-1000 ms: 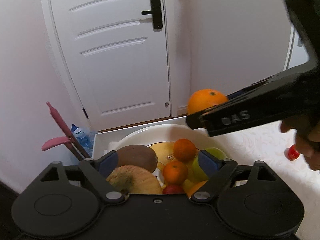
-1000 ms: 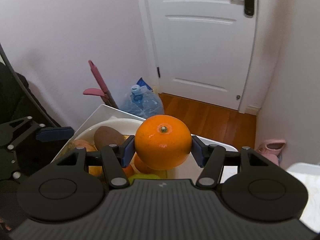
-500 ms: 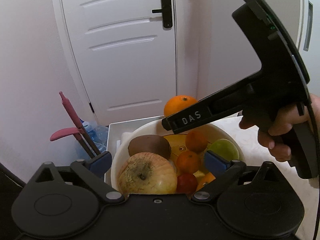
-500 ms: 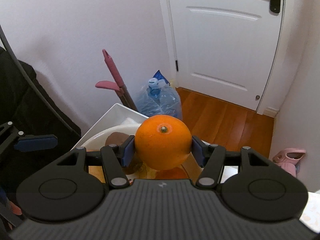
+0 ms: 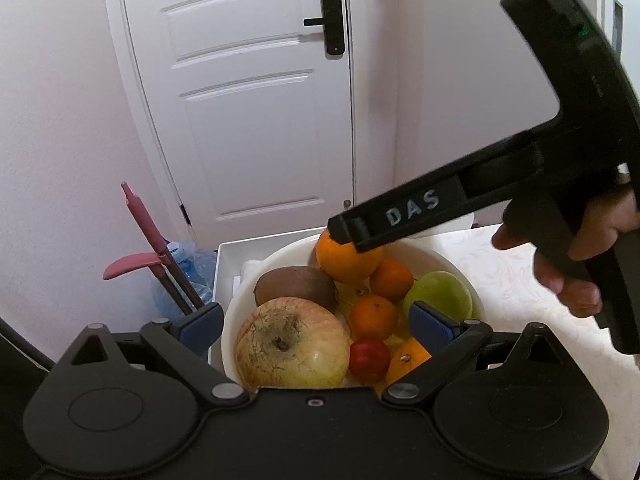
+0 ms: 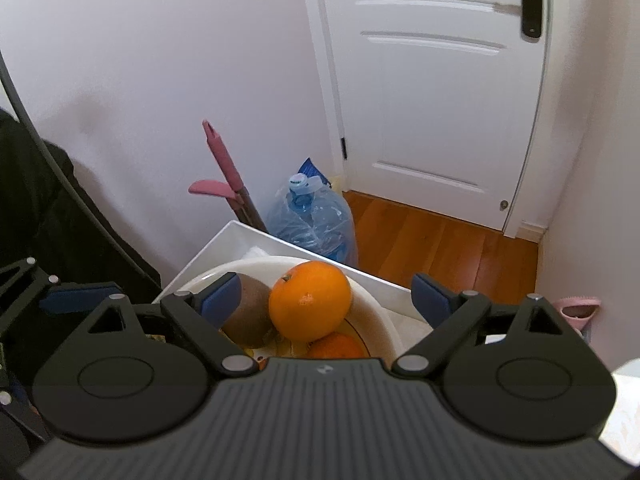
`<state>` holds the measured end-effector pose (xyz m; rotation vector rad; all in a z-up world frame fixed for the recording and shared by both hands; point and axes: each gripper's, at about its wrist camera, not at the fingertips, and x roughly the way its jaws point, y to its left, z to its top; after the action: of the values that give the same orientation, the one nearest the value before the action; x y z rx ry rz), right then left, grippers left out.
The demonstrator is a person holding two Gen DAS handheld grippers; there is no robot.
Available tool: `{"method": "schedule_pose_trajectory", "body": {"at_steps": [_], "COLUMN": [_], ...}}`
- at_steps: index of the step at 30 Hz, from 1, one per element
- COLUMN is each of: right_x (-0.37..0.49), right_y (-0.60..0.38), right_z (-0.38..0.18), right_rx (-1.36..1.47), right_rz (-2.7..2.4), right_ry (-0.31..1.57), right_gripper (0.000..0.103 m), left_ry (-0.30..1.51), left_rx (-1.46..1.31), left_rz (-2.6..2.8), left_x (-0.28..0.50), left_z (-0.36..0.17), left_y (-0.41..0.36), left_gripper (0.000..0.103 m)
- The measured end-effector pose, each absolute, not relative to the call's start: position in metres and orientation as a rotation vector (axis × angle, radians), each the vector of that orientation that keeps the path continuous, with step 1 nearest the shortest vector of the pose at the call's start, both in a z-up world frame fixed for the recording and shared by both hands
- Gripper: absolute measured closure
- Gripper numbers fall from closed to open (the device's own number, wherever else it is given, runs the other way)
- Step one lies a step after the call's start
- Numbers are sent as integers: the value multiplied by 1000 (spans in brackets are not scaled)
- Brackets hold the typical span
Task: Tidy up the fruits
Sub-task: 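Move both tools back toward the last tomato and green apple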
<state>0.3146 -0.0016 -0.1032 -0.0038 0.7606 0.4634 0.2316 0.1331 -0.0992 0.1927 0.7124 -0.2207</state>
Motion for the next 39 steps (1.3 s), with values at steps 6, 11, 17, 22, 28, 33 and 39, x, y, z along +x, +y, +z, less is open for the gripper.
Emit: {"method": "schedule_pose_trajectory", "body": {"at_steps": [6,11,17,22,28,33,39], "right_x": [292,265,222,187,156,140,140], "right_y": [-20,-42,-85,-135,-200,-251,-310], "right_z": [-78,-60,-45,-42,-42,-44,-58], "right_rx": [10,31,54,67,62,70,72], "right_rz": [419,365,274,203,117,82,49], "right_ry": [734,721,706,693,708,715,741], "right_gripper": [0,0,0,0,0,0,0], "left_ry": [699,688,686,670,679,697,723], "left_rx": [193,198,206,233,220,220,197], "left_rz": [-232,-241,-237,-234,-254,-269,-256], "left_x": [220,210,198,180,160,151,148], "left_z": [-88,-75,-65,-56,-55,-57,-70], "left_y": [127,117,98,67,22,-18,-63], "left_gripper": [2,2,0,0,0,0,0]}}
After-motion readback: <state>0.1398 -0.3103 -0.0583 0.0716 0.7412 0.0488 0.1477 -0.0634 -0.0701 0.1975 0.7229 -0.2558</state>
